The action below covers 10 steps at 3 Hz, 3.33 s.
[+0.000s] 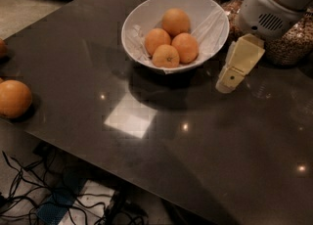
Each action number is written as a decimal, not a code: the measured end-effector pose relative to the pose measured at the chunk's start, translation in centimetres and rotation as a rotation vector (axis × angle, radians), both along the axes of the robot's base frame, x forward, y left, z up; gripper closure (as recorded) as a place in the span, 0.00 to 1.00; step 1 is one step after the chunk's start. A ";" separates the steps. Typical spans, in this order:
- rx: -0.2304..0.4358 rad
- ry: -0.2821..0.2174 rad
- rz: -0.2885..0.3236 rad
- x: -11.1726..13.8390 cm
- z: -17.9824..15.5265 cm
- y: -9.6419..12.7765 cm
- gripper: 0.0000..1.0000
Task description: Pick orange from white bowl
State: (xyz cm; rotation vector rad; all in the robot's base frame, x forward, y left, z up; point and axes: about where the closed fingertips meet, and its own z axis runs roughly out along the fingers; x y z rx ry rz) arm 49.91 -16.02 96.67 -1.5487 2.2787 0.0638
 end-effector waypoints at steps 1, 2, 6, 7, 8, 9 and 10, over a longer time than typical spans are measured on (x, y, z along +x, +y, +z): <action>0.104 0.004 -0.066 0.6 -0.9 1.4 0.00; 0.197 -0.016 -0.158 1.6 -0.9 3.1 0.00; 0.351 -0.215 -0.392 7.0 0.1 5.2 0.00; 0.361 -0.227 -0.440 7.8 0.4 5.8 0.00; 0.362 -0.227 -0.441 7.8 0.4 5.8 0.00; 0.378 -0.210 -0.473 8.6 -0.4 7.0 0.00; 0.396 -0.189 -0.527 10.0 -1.5 8.2 0.00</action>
Offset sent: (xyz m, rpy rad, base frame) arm 0.0305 0.0470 -0.0070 0.3081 -0.0408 -0.2802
